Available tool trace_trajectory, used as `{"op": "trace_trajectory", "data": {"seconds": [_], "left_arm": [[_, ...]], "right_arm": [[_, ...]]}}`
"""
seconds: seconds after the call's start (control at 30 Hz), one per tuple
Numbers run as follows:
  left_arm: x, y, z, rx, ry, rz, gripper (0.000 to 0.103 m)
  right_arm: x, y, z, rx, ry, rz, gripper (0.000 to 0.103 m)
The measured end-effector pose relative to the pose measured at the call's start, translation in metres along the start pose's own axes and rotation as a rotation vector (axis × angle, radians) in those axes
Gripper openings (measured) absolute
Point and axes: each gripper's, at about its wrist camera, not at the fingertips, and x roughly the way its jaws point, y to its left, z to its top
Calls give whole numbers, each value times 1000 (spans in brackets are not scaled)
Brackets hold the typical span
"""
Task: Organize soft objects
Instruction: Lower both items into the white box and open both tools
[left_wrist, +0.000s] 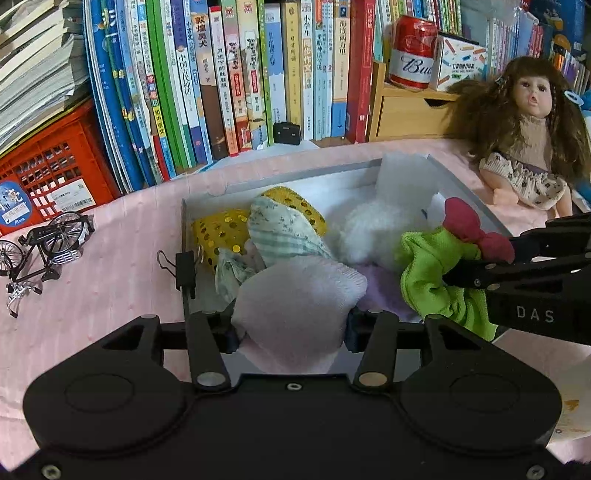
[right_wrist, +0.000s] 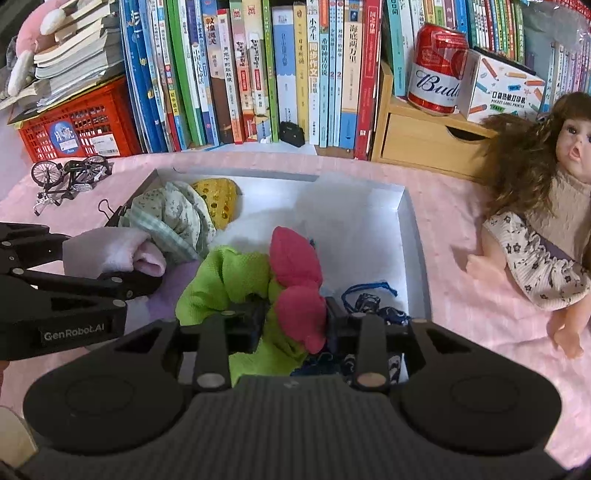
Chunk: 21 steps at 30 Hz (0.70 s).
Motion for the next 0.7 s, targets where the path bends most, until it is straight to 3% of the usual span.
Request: {"op": "trace_trajectory", "data": {"seconds": [0.7], "left_arm": [[9,8,2,-38,41,-22,55]], "right_arm": [[10,4,2,-15,51,-7,56]]}}
